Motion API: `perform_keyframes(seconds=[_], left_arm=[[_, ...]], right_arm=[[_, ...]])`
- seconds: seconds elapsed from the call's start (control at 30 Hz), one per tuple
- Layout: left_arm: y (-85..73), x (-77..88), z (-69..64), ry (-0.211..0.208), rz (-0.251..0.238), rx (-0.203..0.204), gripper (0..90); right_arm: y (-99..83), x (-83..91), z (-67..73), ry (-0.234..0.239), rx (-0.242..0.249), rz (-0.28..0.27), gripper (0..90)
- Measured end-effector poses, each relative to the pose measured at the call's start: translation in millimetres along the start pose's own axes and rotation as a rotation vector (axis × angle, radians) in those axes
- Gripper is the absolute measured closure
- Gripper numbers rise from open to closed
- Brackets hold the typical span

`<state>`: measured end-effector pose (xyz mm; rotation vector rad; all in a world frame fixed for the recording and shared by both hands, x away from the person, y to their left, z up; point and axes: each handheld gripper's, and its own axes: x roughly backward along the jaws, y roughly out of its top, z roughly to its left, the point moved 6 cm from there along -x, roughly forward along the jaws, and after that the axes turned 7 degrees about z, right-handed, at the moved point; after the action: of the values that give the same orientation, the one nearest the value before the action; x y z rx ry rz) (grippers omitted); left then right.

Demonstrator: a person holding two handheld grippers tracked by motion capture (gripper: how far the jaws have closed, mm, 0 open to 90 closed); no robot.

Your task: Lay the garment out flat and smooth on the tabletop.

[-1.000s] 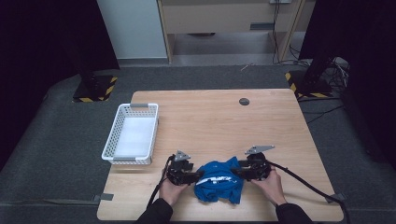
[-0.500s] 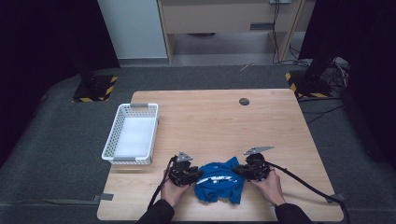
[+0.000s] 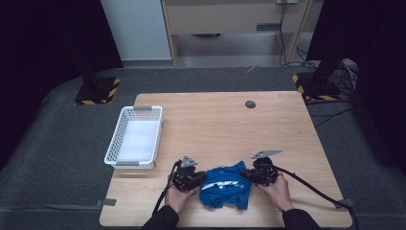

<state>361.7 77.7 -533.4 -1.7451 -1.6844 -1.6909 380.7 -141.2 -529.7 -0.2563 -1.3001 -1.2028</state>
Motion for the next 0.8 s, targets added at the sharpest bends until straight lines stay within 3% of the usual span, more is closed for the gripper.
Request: perform_keyframes(seconds=[0.27,0.53,0.8], left_arm=[[4.4,6.3,-3.5,-0.005,-0.030,-0.007,84.1],[12.6,17.2,-8.4,0.014,-0.071,-0.040,84.2],[20.0,23.4,-11.3,0.006,-0.100,-0.047,84.4]], right_arm=[[2.6,5.1,0.0,-0.014,0.002,-0.030,84.1],[7.2,14.6,0.1,-0.054,0.013,-0.102,84.2],[12.7,29.4,2.4,-0.058,0.014,-0.176,84.3]])
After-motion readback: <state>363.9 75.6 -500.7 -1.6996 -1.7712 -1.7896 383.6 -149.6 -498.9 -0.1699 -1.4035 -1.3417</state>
